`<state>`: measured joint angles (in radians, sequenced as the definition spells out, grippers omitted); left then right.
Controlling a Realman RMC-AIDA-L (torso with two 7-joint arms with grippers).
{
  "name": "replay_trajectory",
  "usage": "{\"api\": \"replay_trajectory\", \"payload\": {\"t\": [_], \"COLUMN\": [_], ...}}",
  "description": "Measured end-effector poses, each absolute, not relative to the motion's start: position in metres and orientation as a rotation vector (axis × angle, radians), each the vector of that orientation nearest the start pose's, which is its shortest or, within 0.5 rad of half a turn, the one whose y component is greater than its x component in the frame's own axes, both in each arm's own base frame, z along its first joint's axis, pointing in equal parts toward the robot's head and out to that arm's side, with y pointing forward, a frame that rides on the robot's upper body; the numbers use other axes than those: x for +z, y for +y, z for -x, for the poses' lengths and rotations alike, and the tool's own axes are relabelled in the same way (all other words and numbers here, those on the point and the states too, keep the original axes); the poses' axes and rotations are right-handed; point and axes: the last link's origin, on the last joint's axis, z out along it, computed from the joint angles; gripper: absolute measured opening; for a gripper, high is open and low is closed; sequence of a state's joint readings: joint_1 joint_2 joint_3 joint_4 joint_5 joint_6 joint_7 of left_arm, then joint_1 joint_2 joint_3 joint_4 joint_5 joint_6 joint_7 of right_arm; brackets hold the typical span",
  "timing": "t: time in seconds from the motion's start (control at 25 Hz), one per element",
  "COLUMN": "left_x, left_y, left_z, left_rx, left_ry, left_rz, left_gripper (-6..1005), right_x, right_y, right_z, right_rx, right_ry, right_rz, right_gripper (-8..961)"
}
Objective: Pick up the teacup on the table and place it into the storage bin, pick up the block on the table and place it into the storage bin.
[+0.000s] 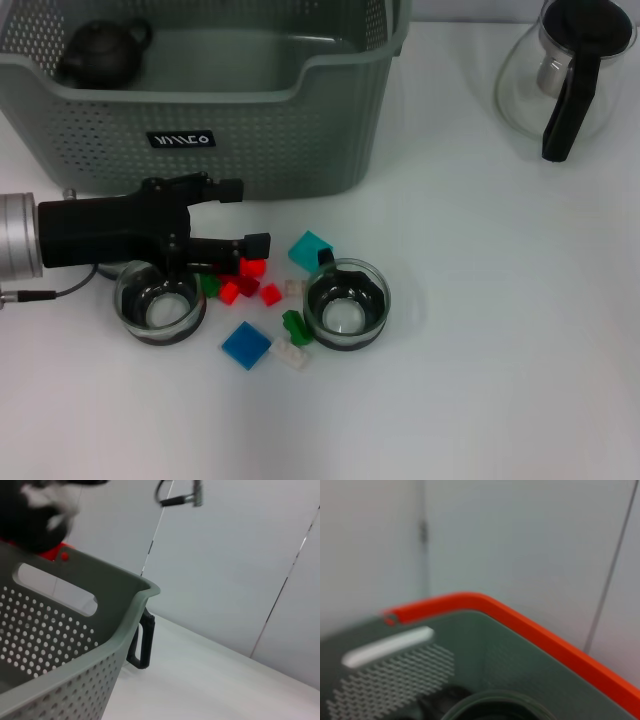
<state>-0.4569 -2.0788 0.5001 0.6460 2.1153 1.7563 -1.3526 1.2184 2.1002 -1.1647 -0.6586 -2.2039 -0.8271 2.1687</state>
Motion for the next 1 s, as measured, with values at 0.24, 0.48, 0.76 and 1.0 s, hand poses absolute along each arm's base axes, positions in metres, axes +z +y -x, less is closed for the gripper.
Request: {"api": "replay_trajectory", "payload": {"t": [0.24,0.48,0.76,1.0], "left_x": [0.012,0.011,0.01,0.01], "left_y": [0.287,0.287,0.286,0.286], "left_z": [0.286,0.286,0.286,0.286], "left_rx": [-0.829,-0.83,-0.831,-0.831], "left_ry": [-0.729,-0.727,-0.729,-0.729], "left_rz": [2.737,2.737,2.735,2.735], "left_gripper": [945,945,944,944], "right_x": [-0.084,-0.088,-0.095,-0.098], "right_y": [0.486,0.488,0.482,0.48], "right_z": [-0.023,-0.035,-0.04,-0.046], "right_rx": [0.148,0.11,0.057,0.024], "right_ry": [0.336,0.324,0.298,0.303], "right_rz": [2.481,2.452,2.483,2.493], "right_gripper": [74,74,73,71]}}
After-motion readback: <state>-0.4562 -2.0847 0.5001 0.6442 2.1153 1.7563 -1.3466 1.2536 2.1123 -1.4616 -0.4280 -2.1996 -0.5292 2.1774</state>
